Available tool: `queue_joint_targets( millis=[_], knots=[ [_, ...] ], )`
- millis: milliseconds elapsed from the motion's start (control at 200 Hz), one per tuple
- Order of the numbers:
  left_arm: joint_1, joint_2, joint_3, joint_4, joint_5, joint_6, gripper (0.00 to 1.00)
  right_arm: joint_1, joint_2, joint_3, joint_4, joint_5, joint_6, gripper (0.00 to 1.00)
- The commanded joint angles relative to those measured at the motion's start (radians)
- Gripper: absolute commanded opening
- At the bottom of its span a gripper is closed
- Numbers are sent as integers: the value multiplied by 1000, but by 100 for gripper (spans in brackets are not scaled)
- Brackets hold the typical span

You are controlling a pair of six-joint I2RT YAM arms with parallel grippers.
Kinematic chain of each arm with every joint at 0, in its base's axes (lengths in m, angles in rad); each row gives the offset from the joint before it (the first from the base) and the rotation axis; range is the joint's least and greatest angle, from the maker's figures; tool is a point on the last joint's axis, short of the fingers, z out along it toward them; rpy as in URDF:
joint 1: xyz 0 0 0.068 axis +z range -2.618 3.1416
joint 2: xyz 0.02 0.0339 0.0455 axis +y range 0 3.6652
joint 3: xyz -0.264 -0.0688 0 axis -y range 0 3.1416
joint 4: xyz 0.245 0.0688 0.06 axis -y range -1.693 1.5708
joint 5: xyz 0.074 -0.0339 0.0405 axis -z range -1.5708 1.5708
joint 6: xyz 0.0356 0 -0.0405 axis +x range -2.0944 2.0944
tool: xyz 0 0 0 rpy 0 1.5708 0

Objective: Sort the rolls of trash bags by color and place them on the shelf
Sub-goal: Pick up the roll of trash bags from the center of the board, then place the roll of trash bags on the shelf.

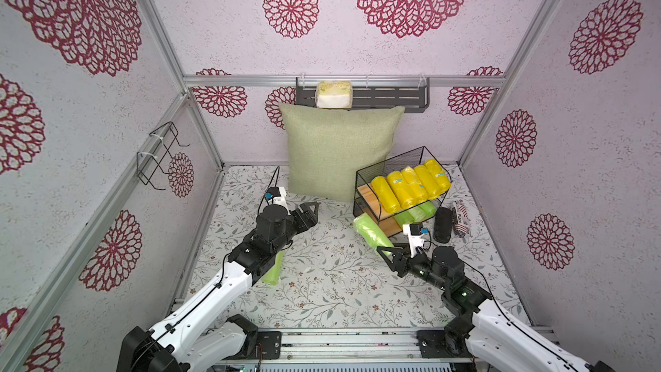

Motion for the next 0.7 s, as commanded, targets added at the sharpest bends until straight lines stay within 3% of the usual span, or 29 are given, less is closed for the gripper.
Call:
queue_joint_targets(
  millis=[0,195,380,580,695],
  knots=[
    [5,17,24,-64,-7,85,85,-30,-38,22,-194,-52,-14,28],
    [4,72,36,-41,59,83,86,-99,-75,29,-329,7,1,28],
    [4,103,26,-23,88,65,86,-176,-7,68,-380,81,-51,28],
    [6,109,18,-6,95,55,86,-267,57,99,-345,99,-108,28],
    [6,113,19,-5,98,59,86,-319,102,83,-233,65,-132,29]
  ],
)
